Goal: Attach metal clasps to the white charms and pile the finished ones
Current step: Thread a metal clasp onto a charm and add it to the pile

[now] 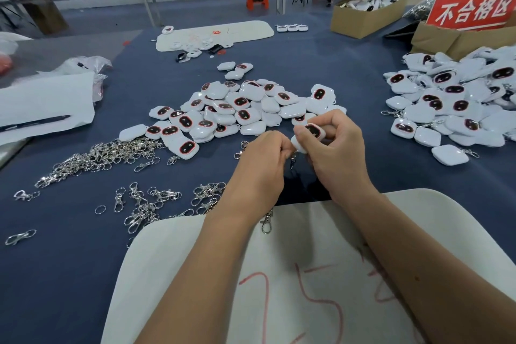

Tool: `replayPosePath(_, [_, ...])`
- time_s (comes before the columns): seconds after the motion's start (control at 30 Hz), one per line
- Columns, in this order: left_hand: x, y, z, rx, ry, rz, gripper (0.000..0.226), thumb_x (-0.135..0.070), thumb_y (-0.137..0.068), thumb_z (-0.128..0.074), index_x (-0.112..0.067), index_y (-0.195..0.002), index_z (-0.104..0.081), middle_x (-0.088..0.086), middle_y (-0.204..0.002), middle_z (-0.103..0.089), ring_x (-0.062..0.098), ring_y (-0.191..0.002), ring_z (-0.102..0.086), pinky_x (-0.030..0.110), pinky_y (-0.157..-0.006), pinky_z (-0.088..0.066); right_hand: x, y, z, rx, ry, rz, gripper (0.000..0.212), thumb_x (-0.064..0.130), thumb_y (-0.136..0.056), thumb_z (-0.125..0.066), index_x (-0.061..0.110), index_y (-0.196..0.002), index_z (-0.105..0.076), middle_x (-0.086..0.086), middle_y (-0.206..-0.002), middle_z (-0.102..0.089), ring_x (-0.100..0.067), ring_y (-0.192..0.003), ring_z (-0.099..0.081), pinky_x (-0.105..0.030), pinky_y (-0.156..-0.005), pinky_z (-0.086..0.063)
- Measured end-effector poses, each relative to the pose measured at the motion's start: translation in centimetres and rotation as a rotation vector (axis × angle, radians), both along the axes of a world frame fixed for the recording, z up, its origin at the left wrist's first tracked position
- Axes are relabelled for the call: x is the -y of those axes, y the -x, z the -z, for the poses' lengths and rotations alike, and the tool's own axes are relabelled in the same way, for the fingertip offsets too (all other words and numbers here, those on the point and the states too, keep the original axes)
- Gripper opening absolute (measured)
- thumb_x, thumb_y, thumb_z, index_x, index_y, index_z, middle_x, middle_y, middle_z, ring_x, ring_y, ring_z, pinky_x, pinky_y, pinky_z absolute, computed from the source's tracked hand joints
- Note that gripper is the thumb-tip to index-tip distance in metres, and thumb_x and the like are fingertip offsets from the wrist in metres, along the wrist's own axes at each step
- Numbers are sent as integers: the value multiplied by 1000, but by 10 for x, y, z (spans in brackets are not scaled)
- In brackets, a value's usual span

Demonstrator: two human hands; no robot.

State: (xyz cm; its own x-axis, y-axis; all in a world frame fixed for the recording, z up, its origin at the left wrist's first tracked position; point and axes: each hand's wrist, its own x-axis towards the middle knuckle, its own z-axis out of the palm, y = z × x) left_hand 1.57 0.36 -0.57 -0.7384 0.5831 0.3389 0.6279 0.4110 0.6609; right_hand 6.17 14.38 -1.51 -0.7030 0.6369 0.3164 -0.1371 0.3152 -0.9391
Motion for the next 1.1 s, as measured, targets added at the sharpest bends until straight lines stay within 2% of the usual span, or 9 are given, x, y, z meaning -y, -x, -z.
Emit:
replayPosePath(0.17, [-1,0,2,-32,10,-22,19,-2,-97,-43,-17,-89,-52,-9,-86,-50,11,-77,-43,21,-64,-31,3,0,-1,-24,-77,75,23,21,-87,-80,10,-87,-60,9,-65,-69,-1,-53,-56,-12,-56,-42])
replayPosePath(0.3, [-1,-4,1,-48,34,-45,21,3,-92,-42,-16,-89,-50,-5,-86,-49,14,-75,-40,26,-62,-27,6,-2,-4,-29,-140,109,24,18,-87,-78,9,-84,-55,10,-63,-66,-4,-52,-54,-13,-56,-40])
replayPosePath(0.4, [-3,-10,-3,-75,96,-72,24,6,-86,-42,-16,-93,-49,-1,-94,-49,14,-80,-36,30,-66,-27,9,-4,-6,-40,-205,142,27,16,-87,-76,11,-82,-50,8,-57,-62,-6,-52,-54,-11,-54,-37])
replayPosePath(0.6, [-9,-20,-9,-162,201,-149,27,10,-88,-49,-8,-107,-54,9,-107,-54,19,-92,-43,33,-82,-31,15,-4,-6,-49,-244,183,28,15,-86,-73,10,-82,-46,-2,-62,-65,-12,-52,-53,-15,-53,-37])
replayPosePath(0.73, [-9,-18,-8,-192,92,-143,24,8,-87,-49,-16,-92,-48,2,-97,-50,20,-85,-42,30,-69,-29,13,-3,-4,-50,-139,210,28,19,-86,-74,10,-83,-48,0,-59,-64,-14,-52,-56,-20,-54,-43])
replayPosePath(0.8, [-10,-15,-5,-202,5,-116,23,5,-90,-50,-17,-87,-47,-1,-94,-48,17,-84,-41,26,-68,-29,11,-3,-3,-45,-51,196,28,24,-86,-74,12,-84,-49,2,-58,-64,-17,-50,-56,-30,-56,-47])
replayPosePath(0.87, [-9,-11,-3,-152,-91,-83,16,2,-95,-52,-12,-87,-55,-2,-94,-54,18,-86,-48,26,-72,-39,9,-2,-2,-45,45,170,29,28,-85,-75,14,-84,-50,2,-58,-65,-19,-50,-55,-34,-55,-48])
replayPosePath(0.97, [-6,-7,1,-114,-167,-23,15,3,-92,-60,-10,-97,-64,-1,-97,-62,19,-90,-61,39,-79,-51,7,-1,-2,-54,172,132,29,31,-82,-74,16,-83,-49,0,-57,-62,-19,-48,-50,-33,-50,-44])
replayPosePath(1.1, [-3,-3,0,-145,-211,-52,12,-1,-90,-68,-13,-94,-69,-6,-91,-67,15,-87,-63,42,-79,-53,7,0,-2,-61,220,91,28,30,-83,-75,18,-80,-50,-6,-59,-63,-20,-46,-49,-28,-46,-40])
